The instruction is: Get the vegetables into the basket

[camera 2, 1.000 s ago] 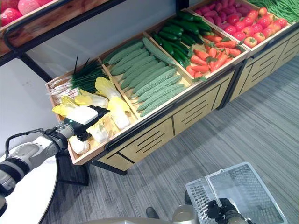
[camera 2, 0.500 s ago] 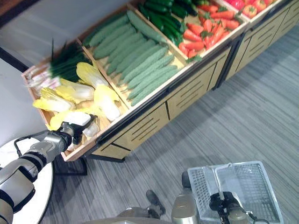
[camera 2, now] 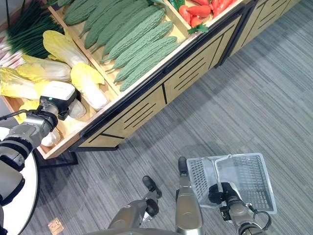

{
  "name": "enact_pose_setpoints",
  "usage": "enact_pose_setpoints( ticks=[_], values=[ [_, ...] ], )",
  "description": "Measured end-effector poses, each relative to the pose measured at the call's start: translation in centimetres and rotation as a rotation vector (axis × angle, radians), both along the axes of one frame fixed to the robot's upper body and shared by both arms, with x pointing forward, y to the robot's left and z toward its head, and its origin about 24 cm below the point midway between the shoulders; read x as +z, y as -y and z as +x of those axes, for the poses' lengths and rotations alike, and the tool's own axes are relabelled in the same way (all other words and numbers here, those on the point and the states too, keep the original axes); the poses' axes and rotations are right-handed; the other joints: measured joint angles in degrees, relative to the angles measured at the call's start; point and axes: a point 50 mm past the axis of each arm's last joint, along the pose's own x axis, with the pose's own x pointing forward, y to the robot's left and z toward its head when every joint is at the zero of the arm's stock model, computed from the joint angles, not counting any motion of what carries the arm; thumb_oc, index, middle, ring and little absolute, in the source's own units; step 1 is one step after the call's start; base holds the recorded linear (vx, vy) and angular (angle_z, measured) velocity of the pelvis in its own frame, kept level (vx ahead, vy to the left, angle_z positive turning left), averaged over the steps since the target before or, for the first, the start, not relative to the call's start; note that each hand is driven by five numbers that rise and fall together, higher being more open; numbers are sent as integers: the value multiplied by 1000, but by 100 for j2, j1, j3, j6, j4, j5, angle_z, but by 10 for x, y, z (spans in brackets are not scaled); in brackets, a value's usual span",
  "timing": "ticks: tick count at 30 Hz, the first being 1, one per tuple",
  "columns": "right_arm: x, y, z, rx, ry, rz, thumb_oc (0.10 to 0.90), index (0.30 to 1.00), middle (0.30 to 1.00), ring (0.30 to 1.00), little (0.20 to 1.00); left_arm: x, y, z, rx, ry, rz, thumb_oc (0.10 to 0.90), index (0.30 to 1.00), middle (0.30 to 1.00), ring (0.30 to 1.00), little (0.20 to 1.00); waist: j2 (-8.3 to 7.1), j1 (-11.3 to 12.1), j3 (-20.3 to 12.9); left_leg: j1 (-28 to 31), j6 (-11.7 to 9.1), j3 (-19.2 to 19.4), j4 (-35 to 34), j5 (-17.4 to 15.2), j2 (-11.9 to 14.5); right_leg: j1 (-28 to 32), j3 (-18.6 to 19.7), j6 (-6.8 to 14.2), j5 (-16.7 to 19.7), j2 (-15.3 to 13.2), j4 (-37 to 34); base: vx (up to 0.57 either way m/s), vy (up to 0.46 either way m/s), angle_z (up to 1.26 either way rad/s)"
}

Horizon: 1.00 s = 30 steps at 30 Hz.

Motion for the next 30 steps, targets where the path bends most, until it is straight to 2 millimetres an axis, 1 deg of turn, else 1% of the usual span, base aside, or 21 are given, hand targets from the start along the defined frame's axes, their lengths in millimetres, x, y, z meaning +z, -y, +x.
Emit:
enact_pose_setpoints(
  ticks=[4,5,6,10,11,12,13,16,18,19,21,22,23,25,26,28,30],
  values=[
    [-5,-11,-1,7,-5,28,400,300,300,300,300,3,-2,0,9,7,7,400,300,300,300,300,-157,6,-60,21,27,-8,1,28,-11,25,-10,-13,39,-10,1,0,0,0],
    [-5,-11,-1,7,-5,28,400,300,300,300,300,3,-2,0,9,7,7,400,300,300,300,300,-157,6,-60,21,27,-8,1,28,-11,25,-10,-13,39,-10,1,0,0,0],
    [-6,-13,-1,8,-5,36,400,300,300,300,300,2,-3,0,13,3,6,400,300,300,300,300,-202,4,-83,38,40,-10,1,36,-23,44,-15,-50,73,-22,1,0,0,0],
    [-9,-21,-1,7,-13,55,400,300,300,300,300,0,-3,-2,14,12,-26,400,300,300,300,300,-277,-2,-118,181,52,-27,2,30,-34,196,-34,-60,93,-35,3,-12,15,3],
    [-11,-25,-3,8,-22,64,400,300,300,300,300,-5,0,-6,5,26,-95,400,300,300,300,300,-318,-22,-118,317,52,-77,1,28,-27,362,-86,-63,88,-39,3,-10,18,10],
    [-13,-25,-5,8,-29,66,400,300,300,300,300,-10,2,-8,-3,18,-109,400,300,300,300,300,-337,-21,-131,365,52,-116,0,28,-27,428,-116,-64,75,-44,2,-10,34,30],
    [-14,-26,-8,5,-43,65,400,300,300,300,300,-16,9,-10,-34,10,-136,400,300,300,300,300,-351,-24,-132,459,51,-233,-1,28,-24,574,-239,-75,58,-61,2,-3,29,34],
    [-16,-24,-13,-4,-72,59,400,300,300,300,300,-29,16,-17,-79,-28,-147,400,300,300,300,300,-402,41,-168,646,50,-332,-3,26,-23,808,-340,-68,17,-80,2,5,30,24],
    [-18,-24,-19,2,-95,55,400,300,300,300,300,-38,20,-21,-97,-62,-139,400,300,300,300,300,-432,55,-183,844,30,-480,-30,9,-26,1066,-466,-57,-47,-107,-1,-4,18,33],
    [-23,-26,-30,-1,-126,61,400,300,300,300,300,-42,22,-27,-119,-83,-135,400,300,300,300,300,-475,163,-372,927,-38,-554,-33,-59,-22,1190,-522,13,-148,-119,-1,-35,31,33],
    [-26,-27,-39,15,-155,61,400,300,300,300,300,-43,27,-31,-153,-94,-128,400,300,300,300,300,-505,240,-516,991,-37,-637,-34,-62,-17,1303,-588,24,-180,-126,-3,-25,17,27],
    [-29,-28,-48,16,-187,67,400,300,300,300,300,-40,29,-37,-194,-97,-127,400,300,300,300,300,-543,247,-584,1090,-30,-723,-33,-61,-16,1441,-672,-14,-168,-136,-3,3,7,35],
    [-31,-30,-55,17,-208,70,400,300,300,300,300,-39,30,-42,-221,-99,-132,400,300,300,300,300,-556,237,-685,1123,-25,-789,-33,-65,-17,1507,-740,-8,-189,-142,-3,3,7,34],
    [-34,-32,-65,29,-240,73,400,300,300,300,300,-40,35,-45,-246,-107,-140,400,300,300,300,300,-572,327,-923,1163,4,-829,-32,-59,-20,1569,-796,20,-226,-153,-3,-24,26,17],
    [-35,-34,-67,25,-247,81,400,300,300,300,300,-39,34,-48,-248,-106,-146,400,300,300,300,300,-581,386,-1014,1181,15,-856,-33,-54,-23,1596,-804,23,-231,-155,-2,-35,34,5],
    [-37,-37,-69,1,-251,100,400,300,300,300,300,-32,34,-57,-257,-78,-179,400,300,300,300,300,-611,364,-1036,1288,18,-904,-33,-56,-25,1739,-857,17,-250,-159,-2,-43,23,12],
    [-39,-40,-76,-15,-272,113,400,300,300,300,300,-26,38,-66,-282,-33,-250,400,300,300,300,300,-648,408,-1123,1344,16,-978,-33,-71,-27,1828,-931,26,-297,-168,-2,-47,19,19]
  ],
)
